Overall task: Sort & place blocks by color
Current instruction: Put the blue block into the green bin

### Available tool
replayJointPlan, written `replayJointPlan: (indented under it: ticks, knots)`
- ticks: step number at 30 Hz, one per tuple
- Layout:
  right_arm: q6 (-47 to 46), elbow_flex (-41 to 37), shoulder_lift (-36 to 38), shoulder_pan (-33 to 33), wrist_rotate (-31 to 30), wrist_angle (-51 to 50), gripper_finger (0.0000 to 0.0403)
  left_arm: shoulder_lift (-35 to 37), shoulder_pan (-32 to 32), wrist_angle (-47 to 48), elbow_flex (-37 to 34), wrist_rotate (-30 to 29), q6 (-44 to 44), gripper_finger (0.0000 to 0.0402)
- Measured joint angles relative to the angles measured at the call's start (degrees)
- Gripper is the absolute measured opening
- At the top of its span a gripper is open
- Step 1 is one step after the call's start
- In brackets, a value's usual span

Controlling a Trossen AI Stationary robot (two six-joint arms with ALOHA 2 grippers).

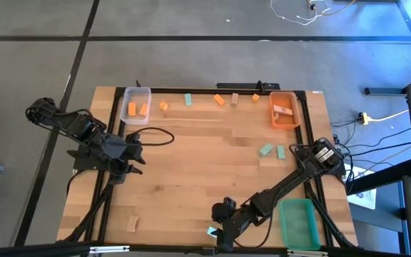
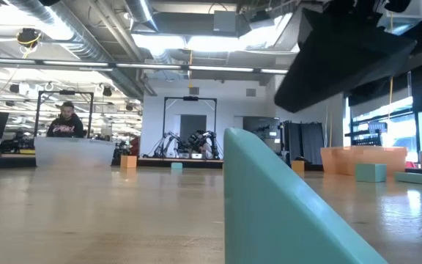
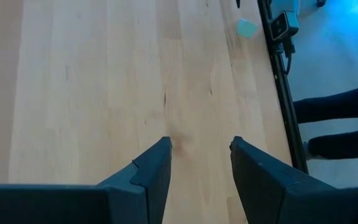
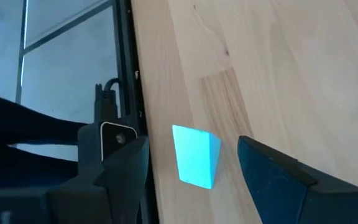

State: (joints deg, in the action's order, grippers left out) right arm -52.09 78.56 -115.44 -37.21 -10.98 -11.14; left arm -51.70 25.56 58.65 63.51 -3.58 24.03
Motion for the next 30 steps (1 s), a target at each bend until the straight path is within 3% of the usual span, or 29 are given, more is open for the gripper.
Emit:
replayJointPlan:
  ticks: [30]
  knots:
    - [-1.89,0.0,-0.6,-0.65,-3.07,0.73,0.0246,0.0,-0.04,0.07,0.0,-5.35,0.94,0.0153]
